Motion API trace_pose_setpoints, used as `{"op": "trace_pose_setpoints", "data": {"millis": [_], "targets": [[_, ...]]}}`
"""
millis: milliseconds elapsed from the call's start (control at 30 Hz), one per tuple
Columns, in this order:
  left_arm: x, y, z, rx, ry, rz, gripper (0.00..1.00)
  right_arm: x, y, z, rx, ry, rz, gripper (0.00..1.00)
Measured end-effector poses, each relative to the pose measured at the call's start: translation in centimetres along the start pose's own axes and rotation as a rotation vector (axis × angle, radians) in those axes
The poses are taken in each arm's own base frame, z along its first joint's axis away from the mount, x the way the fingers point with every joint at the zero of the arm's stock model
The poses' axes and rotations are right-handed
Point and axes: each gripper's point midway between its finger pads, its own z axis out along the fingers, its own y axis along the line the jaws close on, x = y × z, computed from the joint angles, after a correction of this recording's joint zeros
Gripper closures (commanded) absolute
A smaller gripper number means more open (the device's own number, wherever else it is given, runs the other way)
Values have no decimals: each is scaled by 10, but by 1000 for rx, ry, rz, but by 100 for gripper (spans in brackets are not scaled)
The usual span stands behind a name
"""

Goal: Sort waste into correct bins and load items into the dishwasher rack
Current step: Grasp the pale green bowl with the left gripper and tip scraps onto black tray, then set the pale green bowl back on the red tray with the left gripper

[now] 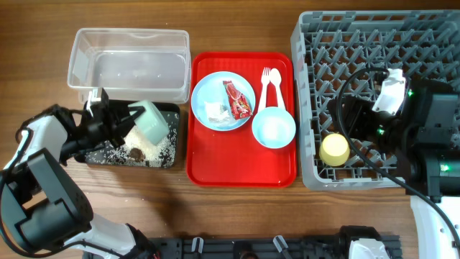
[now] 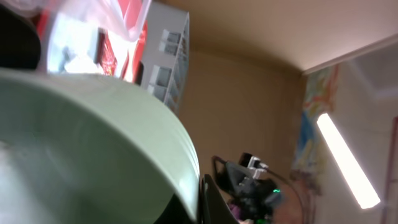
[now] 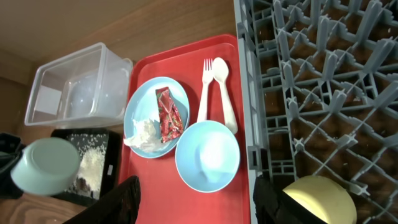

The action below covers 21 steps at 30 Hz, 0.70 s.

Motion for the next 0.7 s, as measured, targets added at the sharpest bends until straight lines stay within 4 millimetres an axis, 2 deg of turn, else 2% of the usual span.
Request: {"op": "trace_pose_setpoints", "data": {"millis": [167,233,267,333,467,533,600,667,700], "targets": [[5,-4,0,21,3,38,96,-1,0,0,-1,-3,-1,41],[0,-3,-1,17,-5,80,96,-1,0,0,-2,-5,-2,41],[3,-4,-2,16,-6,33,96,-1,0,0,-2,-5,-2,40],[20,-6,5,-8,34,-17,96,-1,0,0,-2,-6,-2,40],[77,-16,45,-110,232,173,96,-5,2,0,-6,-21,-8,40],[92,-3,59,-244,306,269,96,-6,2,0,-7,-25,-10,40],[105,27,77,-502,356,323,96,-6,2,0,-8,-25,-10,40],[118,60,90,-831,322,370,96,-6,2,0,-7,-25,-10,40],[115,69,96,-922,281,413,96,-6,2,0,-7,-25,-10,40]]}}
